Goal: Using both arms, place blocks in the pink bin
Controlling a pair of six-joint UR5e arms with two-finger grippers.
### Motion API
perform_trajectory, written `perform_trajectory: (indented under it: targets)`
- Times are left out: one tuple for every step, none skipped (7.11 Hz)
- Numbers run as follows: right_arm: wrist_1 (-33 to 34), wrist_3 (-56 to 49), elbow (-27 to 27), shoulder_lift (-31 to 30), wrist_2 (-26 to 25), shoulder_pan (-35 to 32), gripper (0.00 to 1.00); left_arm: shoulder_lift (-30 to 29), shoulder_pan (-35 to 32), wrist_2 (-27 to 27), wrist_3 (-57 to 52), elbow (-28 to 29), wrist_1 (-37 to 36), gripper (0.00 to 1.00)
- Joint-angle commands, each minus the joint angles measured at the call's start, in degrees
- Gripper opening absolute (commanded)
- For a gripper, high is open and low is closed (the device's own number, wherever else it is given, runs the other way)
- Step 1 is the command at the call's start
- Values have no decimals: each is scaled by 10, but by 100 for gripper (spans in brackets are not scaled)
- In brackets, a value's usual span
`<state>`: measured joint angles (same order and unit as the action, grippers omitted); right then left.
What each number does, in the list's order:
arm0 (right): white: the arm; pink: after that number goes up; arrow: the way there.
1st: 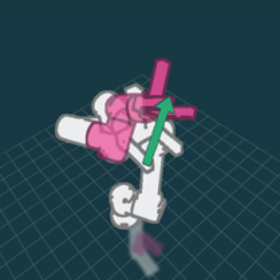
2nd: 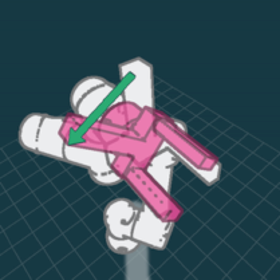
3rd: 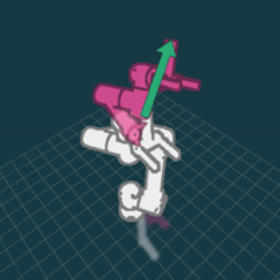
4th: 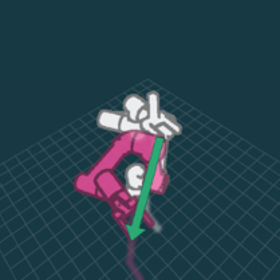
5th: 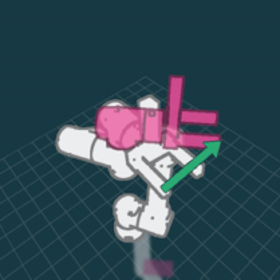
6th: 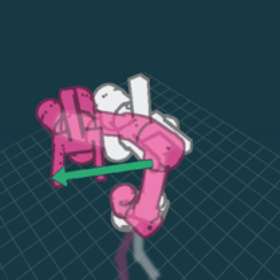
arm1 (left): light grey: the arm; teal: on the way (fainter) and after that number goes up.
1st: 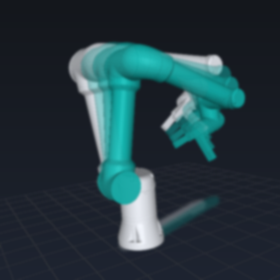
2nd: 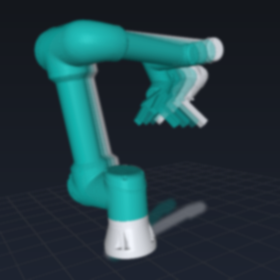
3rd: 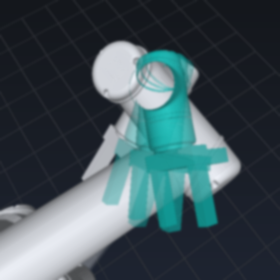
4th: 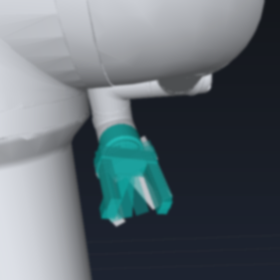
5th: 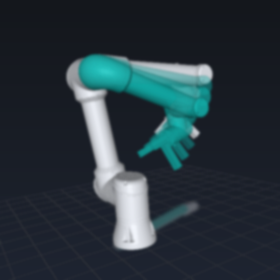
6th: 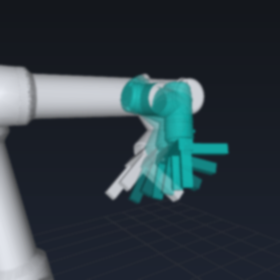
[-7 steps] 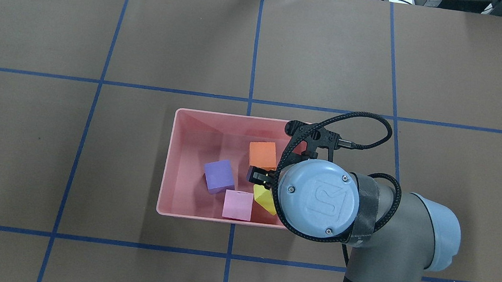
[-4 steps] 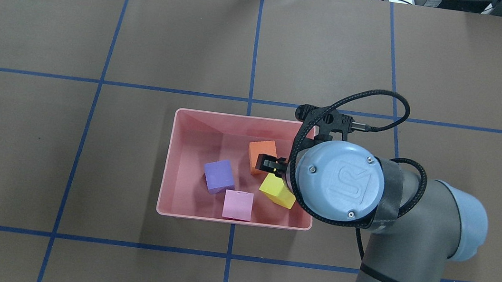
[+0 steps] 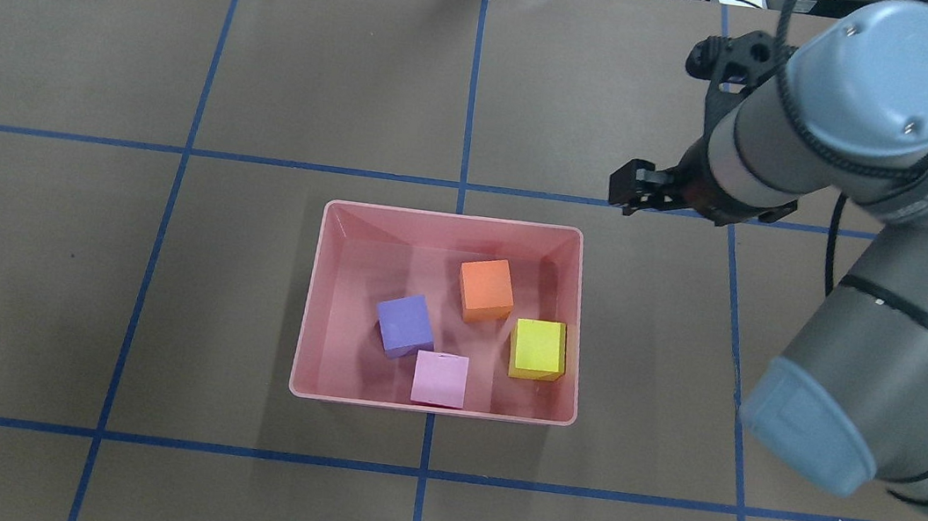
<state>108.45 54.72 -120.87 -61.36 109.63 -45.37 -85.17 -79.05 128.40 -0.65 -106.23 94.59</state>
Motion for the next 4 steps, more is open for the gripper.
perform_trajectory:
  targets:
    - [-2,-197,47,-38,81,-124,100,36,-62,1,-99,18,-12,100]
    - [-2,-275,74,-53,108,-169,100,40,-72,1,-147,22,-46,100]
    - [-2,-360,91,-71,135,-213,100,47,-102,3,-171,18,-70,100]
    - [-2,-435,116,-98,161,-258,100,44,-116,10,-171,14,-106,100]
